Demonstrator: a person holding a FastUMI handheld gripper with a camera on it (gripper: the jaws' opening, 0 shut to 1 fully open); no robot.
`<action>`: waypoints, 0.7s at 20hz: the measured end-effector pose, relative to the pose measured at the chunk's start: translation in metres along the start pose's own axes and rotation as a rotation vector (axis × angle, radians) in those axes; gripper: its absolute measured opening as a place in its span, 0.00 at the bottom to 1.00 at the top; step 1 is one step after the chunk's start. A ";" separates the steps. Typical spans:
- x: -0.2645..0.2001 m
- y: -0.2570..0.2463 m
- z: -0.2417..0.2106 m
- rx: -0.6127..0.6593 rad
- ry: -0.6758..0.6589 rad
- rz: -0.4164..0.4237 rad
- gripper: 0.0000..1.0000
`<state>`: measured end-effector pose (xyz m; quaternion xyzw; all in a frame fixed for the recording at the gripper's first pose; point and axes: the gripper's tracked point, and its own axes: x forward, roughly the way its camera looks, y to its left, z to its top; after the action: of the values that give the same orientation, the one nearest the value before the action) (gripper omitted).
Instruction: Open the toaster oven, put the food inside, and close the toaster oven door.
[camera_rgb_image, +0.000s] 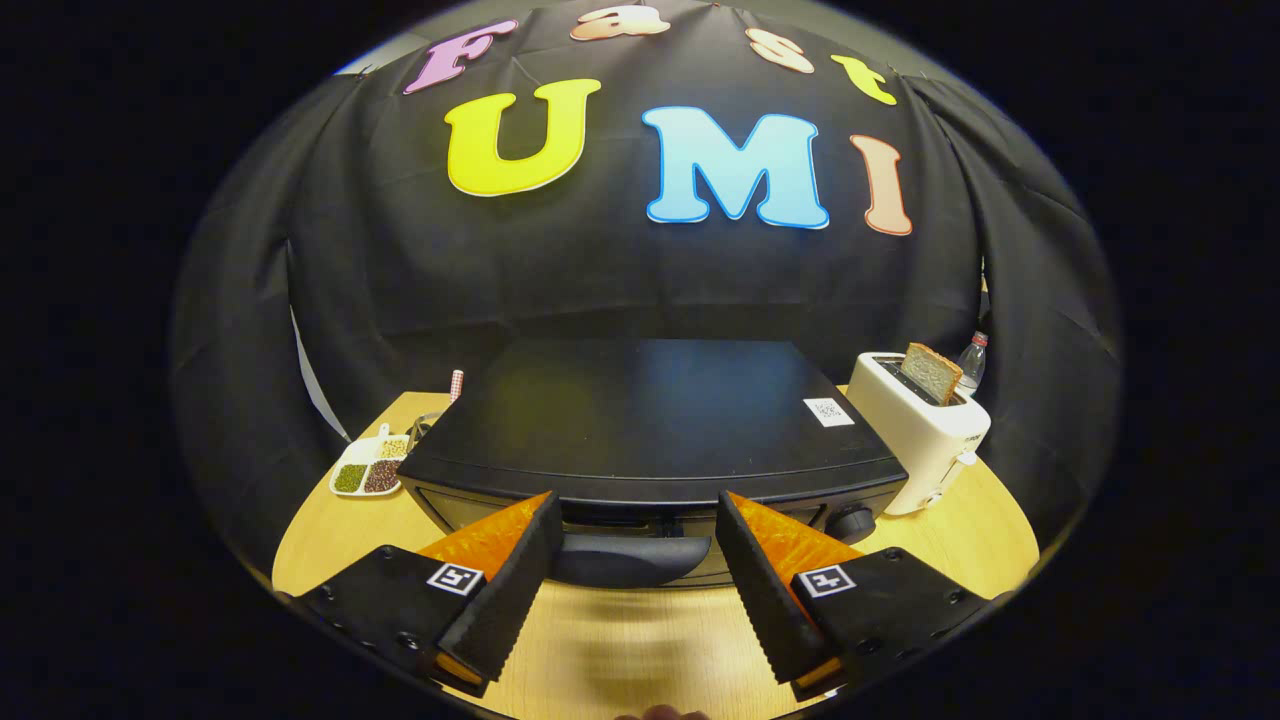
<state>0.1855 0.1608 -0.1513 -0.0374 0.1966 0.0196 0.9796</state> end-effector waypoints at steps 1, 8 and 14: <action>0.000 0.002 0.001 0.005 -0.002 0.000 0.98; 0.002 0.005 0.001 -0.024 -0.013 -0.012 0.99; 0.000 0.008 -0.001 -0.021 -0.015 0.002 1.00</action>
<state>0.1842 0.1683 -0.1528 -0.0473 0.1889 0.0227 0.9806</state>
